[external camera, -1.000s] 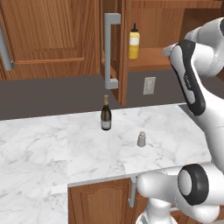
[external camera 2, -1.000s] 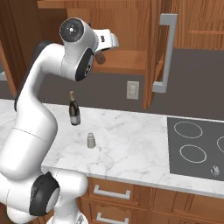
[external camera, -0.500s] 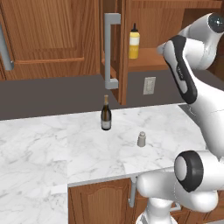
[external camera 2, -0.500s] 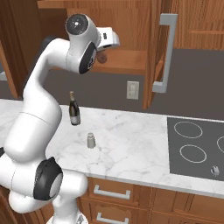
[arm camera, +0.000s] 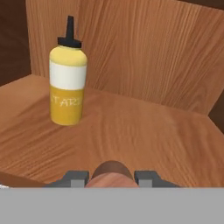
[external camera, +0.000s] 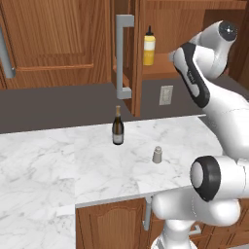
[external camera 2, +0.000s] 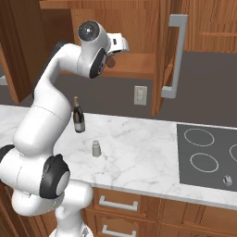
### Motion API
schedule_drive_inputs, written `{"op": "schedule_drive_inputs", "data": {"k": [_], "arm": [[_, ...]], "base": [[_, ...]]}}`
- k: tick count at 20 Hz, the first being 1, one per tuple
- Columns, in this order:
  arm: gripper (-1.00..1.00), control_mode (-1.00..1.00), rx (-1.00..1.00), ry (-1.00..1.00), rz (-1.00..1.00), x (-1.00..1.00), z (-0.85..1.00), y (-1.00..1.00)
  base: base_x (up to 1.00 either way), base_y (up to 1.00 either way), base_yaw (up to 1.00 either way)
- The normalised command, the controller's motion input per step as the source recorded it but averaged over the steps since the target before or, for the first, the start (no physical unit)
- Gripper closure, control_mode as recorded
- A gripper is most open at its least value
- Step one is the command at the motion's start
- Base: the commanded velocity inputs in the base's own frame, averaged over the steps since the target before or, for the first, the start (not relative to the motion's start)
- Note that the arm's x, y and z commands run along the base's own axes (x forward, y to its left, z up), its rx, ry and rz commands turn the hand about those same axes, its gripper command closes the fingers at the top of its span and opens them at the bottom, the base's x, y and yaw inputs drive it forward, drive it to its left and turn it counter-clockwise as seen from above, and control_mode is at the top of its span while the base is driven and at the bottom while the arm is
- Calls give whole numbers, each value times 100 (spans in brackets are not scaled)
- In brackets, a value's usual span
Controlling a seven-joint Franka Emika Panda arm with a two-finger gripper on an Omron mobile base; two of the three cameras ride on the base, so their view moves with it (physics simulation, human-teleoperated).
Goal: There are various items on the counter. Only move the condiments/shakers into the cabinet.
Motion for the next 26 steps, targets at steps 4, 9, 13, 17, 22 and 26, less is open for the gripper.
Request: {"op": "schedule_drive_inputs", "data": {"k": [4,9,13,17,22,26], "arm": [[100,-100,3,2,0,62,-1,0],[100,-100,1,6,0,55,-1,0],[100,-100,0,11,0,40,-18,0],[100,-100,0,13,0,28,-37,0],[-100,-100,2,5,0,20,-20,0],[-100,-100,1,0,0,18,0,0]], "base": [[0,0,0],[0,0,0],[0,0,0],[0,0,0],[0,0,0],[0,0,0]]}}
